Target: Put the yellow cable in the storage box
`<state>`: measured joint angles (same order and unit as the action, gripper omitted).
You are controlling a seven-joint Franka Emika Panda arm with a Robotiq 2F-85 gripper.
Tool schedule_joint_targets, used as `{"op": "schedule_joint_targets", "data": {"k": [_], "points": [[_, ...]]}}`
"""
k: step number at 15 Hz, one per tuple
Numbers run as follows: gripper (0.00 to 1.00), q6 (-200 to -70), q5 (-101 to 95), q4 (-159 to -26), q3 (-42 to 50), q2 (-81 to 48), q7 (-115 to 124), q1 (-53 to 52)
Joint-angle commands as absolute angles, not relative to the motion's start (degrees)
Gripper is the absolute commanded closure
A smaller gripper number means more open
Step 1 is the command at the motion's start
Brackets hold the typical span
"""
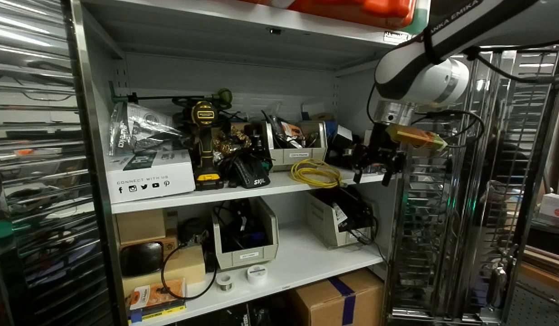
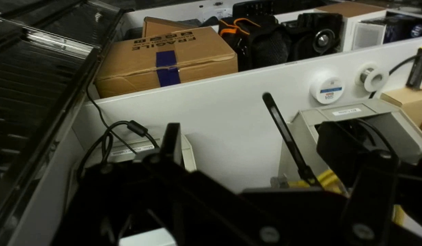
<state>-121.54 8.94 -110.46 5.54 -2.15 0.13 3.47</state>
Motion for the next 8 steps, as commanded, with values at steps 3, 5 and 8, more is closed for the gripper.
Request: {"op": "schedule_joint_targets", "data": {"k": [3,5,8], "points": [[0.0,-116.0,12.9,-91.1,4.8,-13.8,9.8,3.8],[0.0,-115.8,12.1,-86.8,4.8,-16.8,13.2,3.6],[0.0,-114.5,10.2,-81.9,4.7,-20.8,16.8,3.1]]}}
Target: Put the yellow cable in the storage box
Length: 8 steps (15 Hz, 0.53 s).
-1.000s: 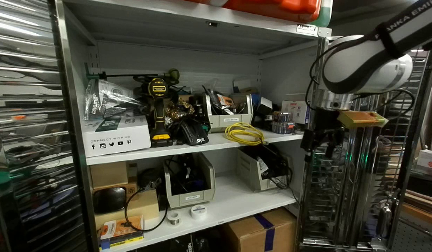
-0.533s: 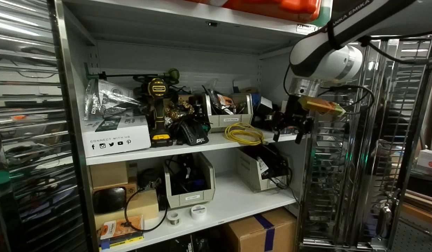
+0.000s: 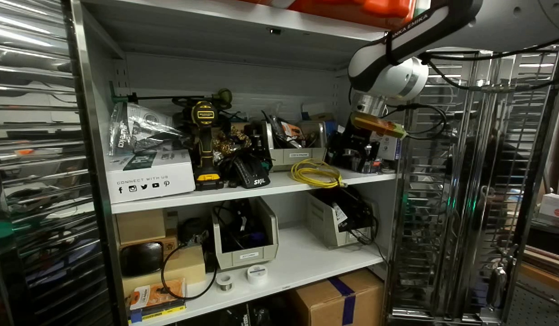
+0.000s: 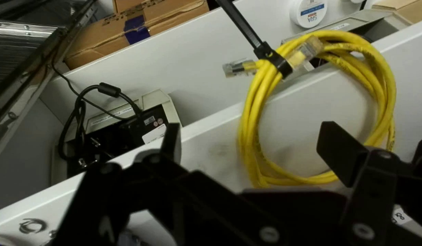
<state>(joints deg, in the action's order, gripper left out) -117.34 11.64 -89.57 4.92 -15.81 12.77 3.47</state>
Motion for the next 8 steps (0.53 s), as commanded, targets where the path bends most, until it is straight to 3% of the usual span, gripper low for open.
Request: {"op": "schedule_joint_targets", "data": {"k": [1,3,5,8], "points": [[0.0,-114.1,9.8,-80.6,4.7,-22.0,17.8,3.0],[0.0,-112.8,9.1,-78.4,4.7,-24.0,19.1,2.6],[0.26,-111.2,7.9,-76.9,4.8,-25.3,20.0,2.2],[0.49,-108.1,4.8,-76.1,5.3,-25.5,22.1,1.4]]}}
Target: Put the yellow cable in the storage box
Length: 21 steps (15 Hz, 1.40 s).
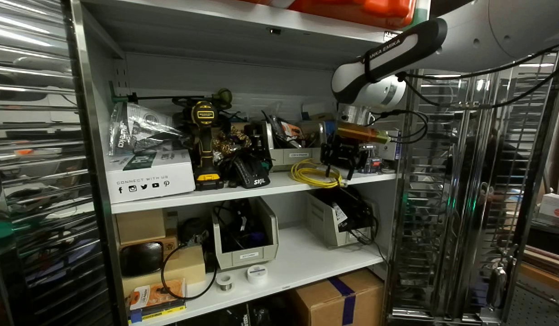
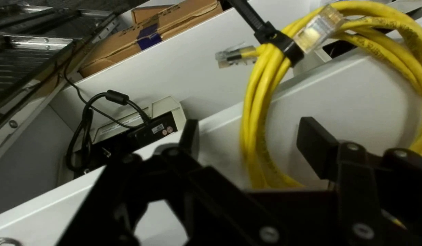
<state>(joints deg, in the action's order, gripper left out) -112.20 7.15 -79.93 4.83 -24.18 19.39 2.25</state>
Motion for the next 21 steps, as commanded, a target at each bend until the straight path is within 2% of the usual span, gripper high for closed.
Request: {"op": "schedule_joint_targets", "data": {"k": [1,5,8,10,13,21], "points": [[0.58,-107.2,4.3,-76.0,5.3,-25.3,22.5,1.4],[0.89,-105.7,1.2,-76.8,6.1,-24.8,26.6,0.7],[0.96,-106.4,-0.9,-78.2,6.0,-24.4,27.4,0.0],[0.91,-108.4,-2.6,-80.7,5.9,-23.0,27.9,-0.7],[0.91,-111.8,-6.4,-87.1,6.1,-19.1,28.1,-1.9],[0.92,-136.0,-21.5,-111.7,6.1,-5.1,34.9,-3.2]]}}
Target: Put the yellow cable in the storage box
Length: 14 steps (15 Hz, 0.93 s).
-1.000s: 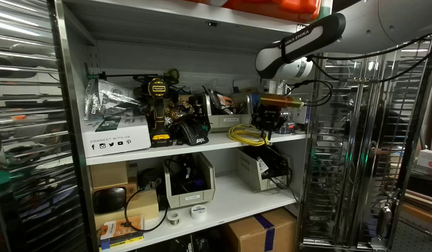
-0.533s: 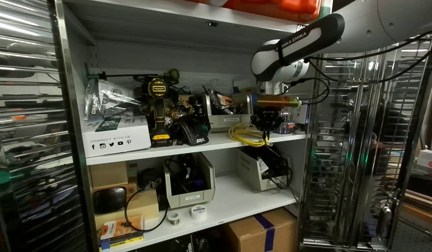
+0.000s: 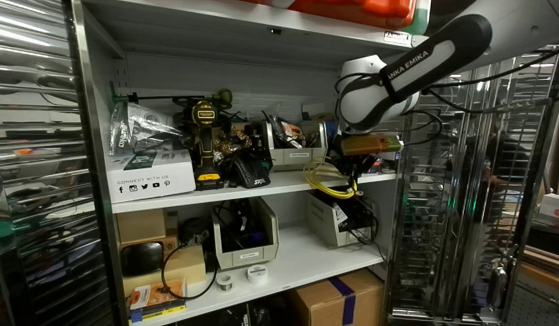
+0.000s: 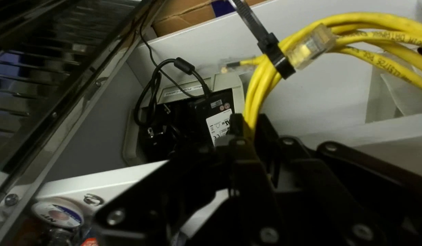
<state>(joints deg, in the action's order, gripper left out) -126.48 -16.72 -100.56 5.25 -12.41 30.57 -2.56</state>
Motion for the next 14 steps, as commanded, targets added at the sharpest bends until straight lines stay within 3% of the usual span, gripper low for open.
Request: {"op": "schedule_joint_targets", "data": {"k": [1,8,14], "points": [[0.92,-139.3,-23.7,-115.0,6.2,-3.1,37.6,-3.0],[0.92,-154.6,-35.3,-128.0,3.8,9.7,50.6,0.8],[0.92,-158.1,-42.2,-122.6,3.7,10.9,60.6,1.7]]}}
